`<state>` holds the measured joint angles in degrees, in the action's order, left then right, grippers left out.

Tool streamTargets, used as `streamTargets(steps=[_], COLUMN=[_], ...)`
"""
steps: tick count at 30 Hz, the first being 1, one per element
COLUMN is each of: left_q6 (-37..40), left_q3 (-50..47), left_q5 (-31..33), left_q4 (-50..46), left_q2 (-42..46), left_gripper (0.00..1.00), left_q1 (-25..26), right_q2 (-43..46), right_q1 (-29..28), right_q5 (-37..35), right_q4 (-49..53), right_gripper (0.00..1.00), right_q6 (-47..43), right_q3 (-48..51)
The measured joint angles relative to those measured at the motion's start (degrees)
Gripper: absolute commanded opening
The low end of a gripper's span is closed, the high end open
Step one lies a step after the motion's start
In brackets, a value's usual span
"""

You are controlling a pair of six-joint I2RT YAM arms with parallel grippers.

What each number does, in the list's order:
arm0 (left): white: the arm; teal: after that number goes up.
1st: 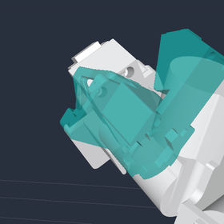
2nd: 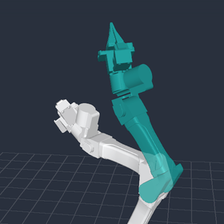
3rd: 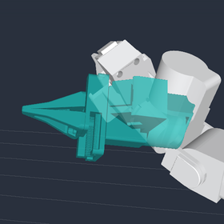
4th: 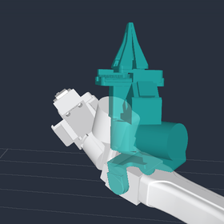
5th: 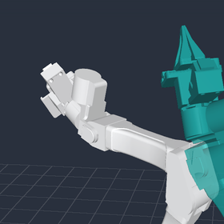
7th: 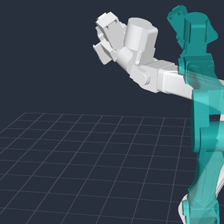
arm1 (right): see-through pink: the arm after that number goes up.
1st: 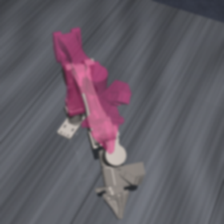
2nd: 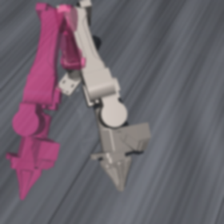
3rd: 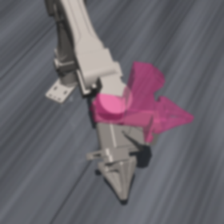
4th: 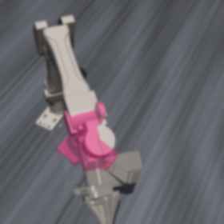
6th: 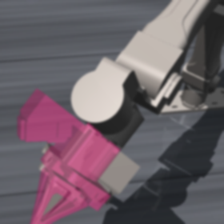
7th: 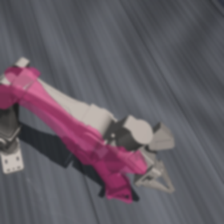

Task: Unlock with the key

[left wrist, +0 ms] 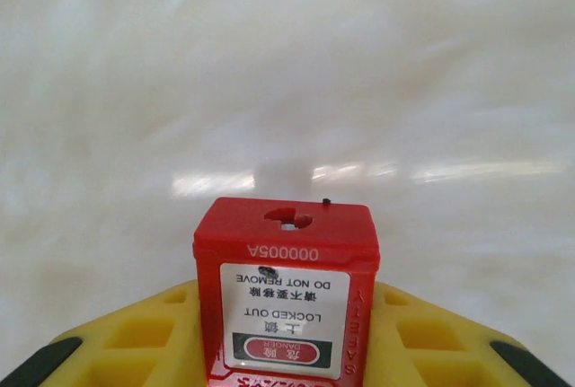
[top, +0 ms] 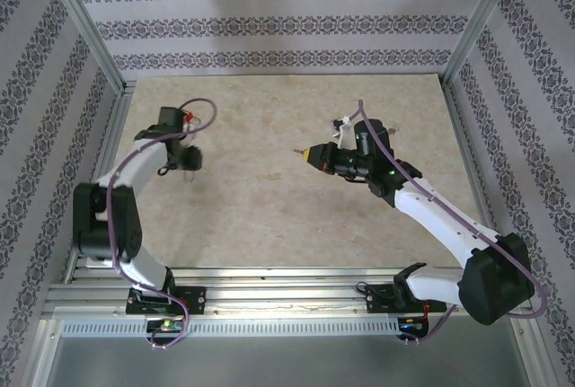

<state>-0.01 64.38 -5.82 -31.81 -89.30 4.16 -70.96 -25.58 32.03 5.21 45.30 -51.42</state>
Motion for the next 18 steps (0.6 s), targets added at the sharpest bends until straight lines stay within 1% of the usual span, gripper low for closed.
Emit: streamTargets(steps=[1,3,7,10,13,15,18], left_q6=[1.5,4.7,14.1,23.1,32.3,37.4,45.2], left_q3=[0.0,-0.7,-5.3,-9.7,-14.3,-15.6,-16.5], left_q5=[-0.9,-3.1,-7.4,-11.2,-14.6,-15.5,-15.2], left_q4=[2.2,7.1,16.7,21.4,23.9,23.9,24.9], left_q2=[3.1,8.5,17.7,21.9,25.0,26.1,27.6], left_gripper=[0.00,0.00,0.00,0.00,0.00,0.00,0.00], left_q1=[3.0,6.6,10.5,13.5,16.2,17.9,21.3], right_q2=[0.0,0.0,0.2,0.3,0.3,0.2,-0.7], right_q1=[0.5,0.7,1.8,2.9,2.6,1.3,-2.4], right_q5=[0.3,0.6,2.6,3.9,4.8,5.0,5.0], right_q4=[2.6,7.7,14.4,19.2,22.9,24.6,27.6], right_gripper=[0.00,0.00,0.00,0.00,0.00,0.00,0.00], right_q6=[-0.9,-2.7,-5.6,-7.8,-9.4,-10.4,-12.7], right_q3=[-1.3,-4.3,-9.7,-12.4,-14.8,-16.1,-18.9])
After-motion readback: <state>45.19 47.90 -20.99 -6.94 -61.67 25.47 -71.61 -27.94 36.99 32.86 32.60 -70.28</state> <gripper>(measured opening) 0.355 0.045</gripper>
